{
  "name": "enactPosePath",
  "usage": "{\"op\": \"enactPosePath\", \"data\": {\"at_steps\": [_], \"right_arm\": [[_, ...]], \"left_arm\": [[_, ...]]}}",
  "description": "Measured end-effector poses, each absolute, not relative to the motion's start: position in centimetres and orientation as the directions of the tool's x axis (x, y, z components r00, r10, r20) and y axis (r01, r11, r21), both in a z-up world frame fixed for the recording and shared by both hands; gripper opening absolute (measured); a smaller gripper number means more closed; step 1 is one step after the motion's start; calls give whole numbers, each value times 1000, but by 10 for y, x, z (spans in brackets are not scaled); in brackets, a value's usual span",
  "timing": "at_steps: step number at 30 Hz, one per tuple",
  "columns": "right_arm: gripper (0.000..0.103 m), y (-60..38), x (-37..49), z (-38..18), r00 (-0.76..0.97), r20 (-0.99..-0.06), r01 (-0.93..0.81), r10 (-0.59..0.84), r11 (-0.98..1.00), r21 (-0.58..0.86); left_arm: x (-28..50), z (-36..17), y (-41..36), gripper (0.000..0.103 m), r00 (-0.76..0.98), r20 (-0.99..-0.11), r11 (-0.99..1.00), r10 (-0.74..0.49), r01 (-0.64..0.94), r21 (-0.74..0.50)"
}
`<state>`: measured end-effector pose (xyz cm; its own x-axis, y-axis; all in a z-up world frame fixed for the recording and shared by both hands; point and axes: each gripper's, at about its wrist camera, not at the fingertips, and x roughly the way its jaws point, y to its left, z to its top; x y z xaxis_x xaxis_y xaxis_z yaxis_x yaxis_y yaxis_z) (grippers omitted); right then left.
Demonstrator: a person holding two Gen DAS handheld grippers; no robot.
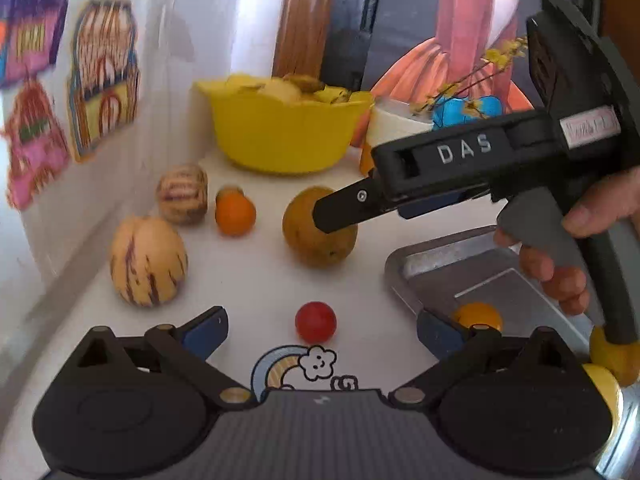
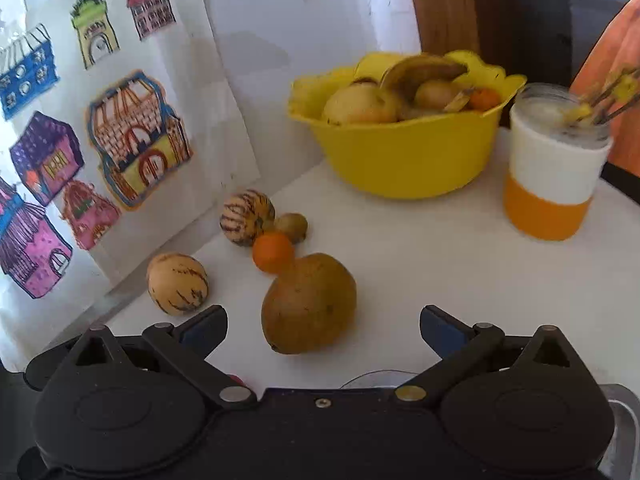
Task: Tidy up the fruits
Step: 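Grasp the red cherry tomato with the left tool while the right tool grasps the brown kiwi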
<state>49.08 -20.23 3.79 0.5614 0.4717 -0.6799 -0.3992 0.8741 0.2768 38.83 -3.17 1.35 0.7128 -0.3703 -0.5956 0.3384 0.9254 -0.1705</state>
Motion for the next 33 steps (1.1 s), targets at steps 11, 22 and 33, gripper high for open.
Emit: {"op": "enactPosePath", "data": {"at_steps": [11,22,33], "right_arm": [[83,-188,506,25,528,-709,-425,467,868,256],[73,-174,505,17,518,-728,-466,449,862,200],[62,-171,503,16,538,-712,-476,451,860,184]], "left_arm": [[396,14,-32,84,700,-605,921,-379,346,-177],[397,14,-53,63,721,-633,937,-281,348,-20],[394,13,-52,45,732,-631,938,-256,345,20]]}}
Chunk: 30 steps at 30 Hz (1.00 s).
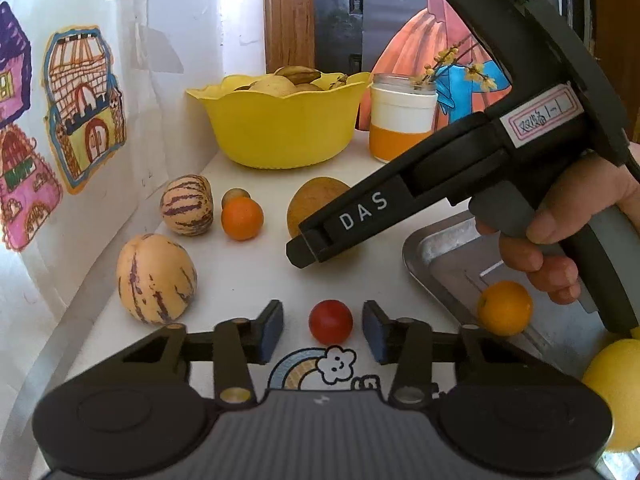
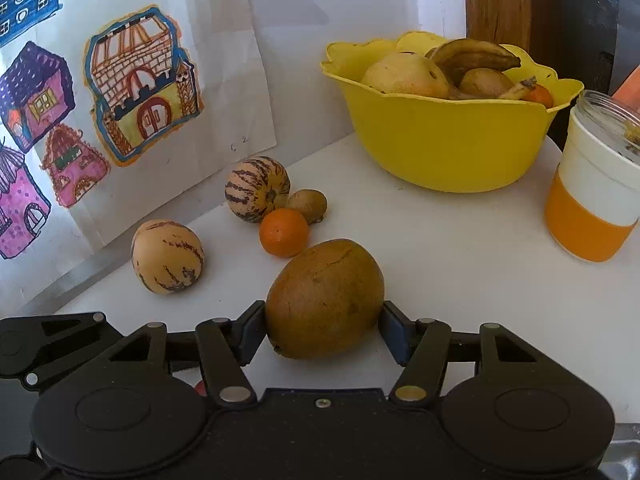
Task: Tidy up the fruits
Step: 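Grasp the red cherry tomato with the left tool while the right tool grasps the brown kiwi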
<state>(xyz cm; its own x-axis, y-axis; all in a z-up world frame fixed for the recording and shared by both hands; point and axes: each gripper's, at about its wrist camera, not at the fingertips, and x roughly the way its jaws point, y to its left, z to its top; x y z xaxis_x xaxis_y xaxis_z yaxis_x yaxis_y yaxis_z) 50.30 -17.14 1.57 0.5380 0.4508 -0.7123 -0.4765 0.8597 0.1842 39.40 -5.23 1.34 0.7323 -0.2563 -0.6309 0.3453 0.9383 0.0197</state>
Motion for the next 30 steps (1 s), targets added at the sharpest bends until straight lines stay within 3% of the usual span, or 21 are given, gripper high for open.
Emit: {"op": "enactPosePath", "data": {"at_steps": [14,30], "right_arm": [[62,-183,498,17,530,-697,-452,482,857,249],[60,-208,483,28,506,-665,-439,549,828,349]], "left_arm": [[387,14,-45,25,719,-624,935,-306,352,-53],[384,14,-24,24,696,-574,901,-433,356,-247]]}}
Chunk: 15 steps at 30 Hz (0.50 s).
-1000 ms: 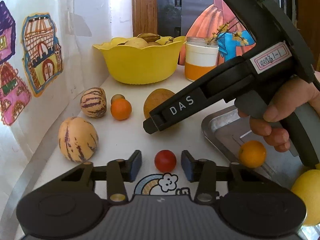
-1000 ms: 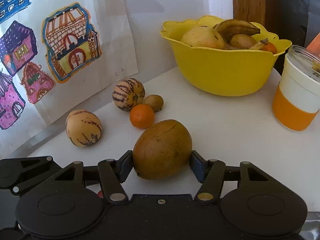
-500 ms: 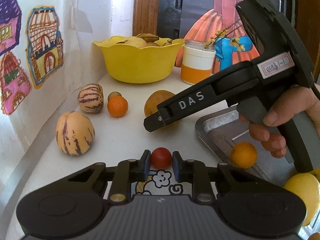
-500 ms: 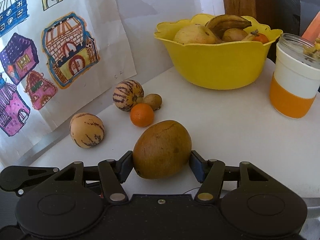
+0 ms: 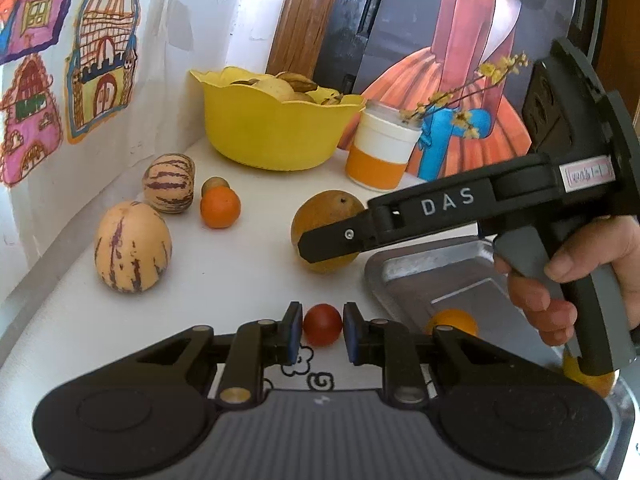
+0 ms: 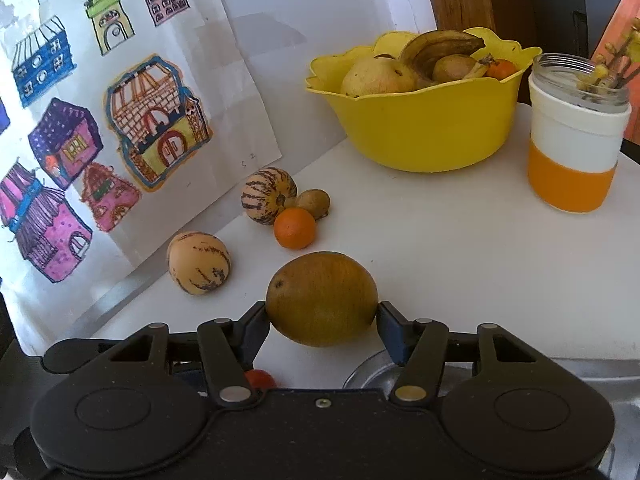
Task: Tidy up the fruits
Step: 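Grasp the red cherry tomato with the left tool while the right tool grasps the brown kiwi, then carry the tomato with the left tool onto the tray while the right tool releases the kiwi there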
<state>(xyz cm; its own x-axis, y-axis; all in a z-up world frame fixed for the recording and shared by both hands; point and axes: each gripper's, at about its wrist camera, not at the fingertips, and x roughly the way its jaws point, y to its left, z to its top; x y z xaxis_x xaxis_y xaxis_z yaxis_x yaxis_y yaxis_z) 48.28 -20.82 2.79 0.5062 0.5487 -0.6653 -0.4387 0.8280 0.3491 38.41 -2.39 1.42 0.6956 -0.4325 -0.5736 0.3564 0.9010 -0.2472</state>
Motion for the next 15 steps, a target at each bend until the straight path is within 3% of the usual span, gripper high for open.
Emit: {"op": "enactPosePath", "data": {"at_steps": [15], "right_arm": [[60,-207,482,32,519,-657,-468,547,825,317]], "left_arm": [[382,14,-23,25,695,-579,905,-425,333,-264]]}}
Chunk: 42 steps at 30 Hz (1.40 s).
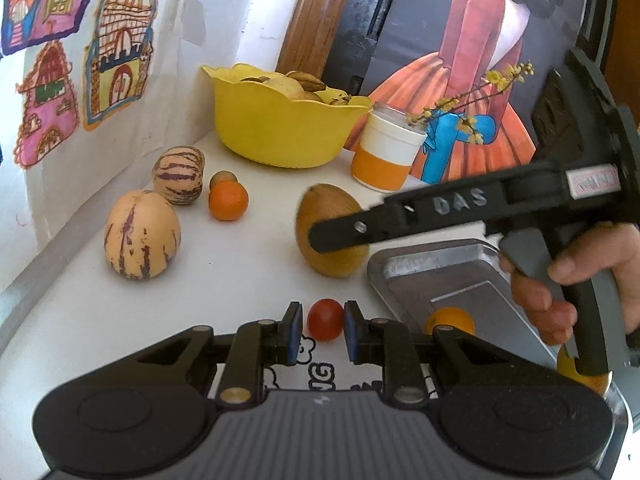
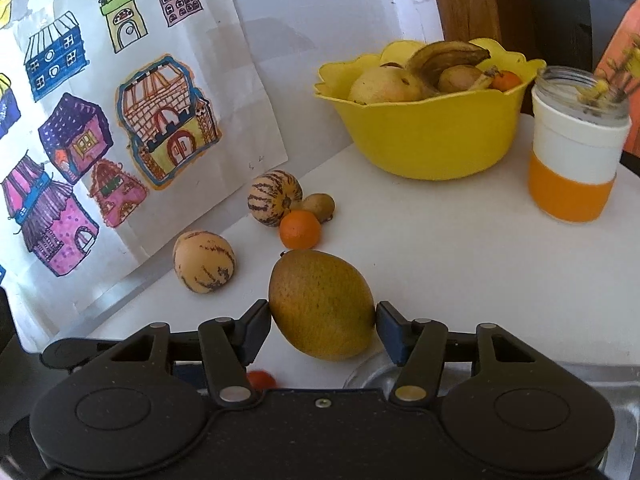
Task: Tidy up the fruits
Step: 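Carry the tomato with the left tool onto the tray while the right tool releases the kiwi there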
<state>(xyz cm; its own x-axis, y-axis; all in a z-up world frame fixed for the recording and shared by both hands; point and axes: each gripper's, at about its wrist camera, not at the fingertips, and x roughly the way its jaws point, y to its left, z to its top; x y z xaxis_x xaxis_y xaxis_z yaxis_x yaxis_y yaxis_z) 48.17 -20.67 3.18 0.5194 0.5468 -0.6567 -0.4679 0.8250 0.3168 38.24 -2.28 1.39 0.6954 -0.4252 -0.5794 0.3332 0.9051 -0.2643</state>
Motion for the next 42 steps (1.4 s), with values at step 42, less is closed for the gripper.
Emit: {"op": "enactPosePath", "data": {"at_steps": [42], "right_arm": [[59,-277,430,78,600,-601,-463,528,842,277]], "left_arm": [[380,11,-37,24,634,-610,880,-474,356,-314]]}}
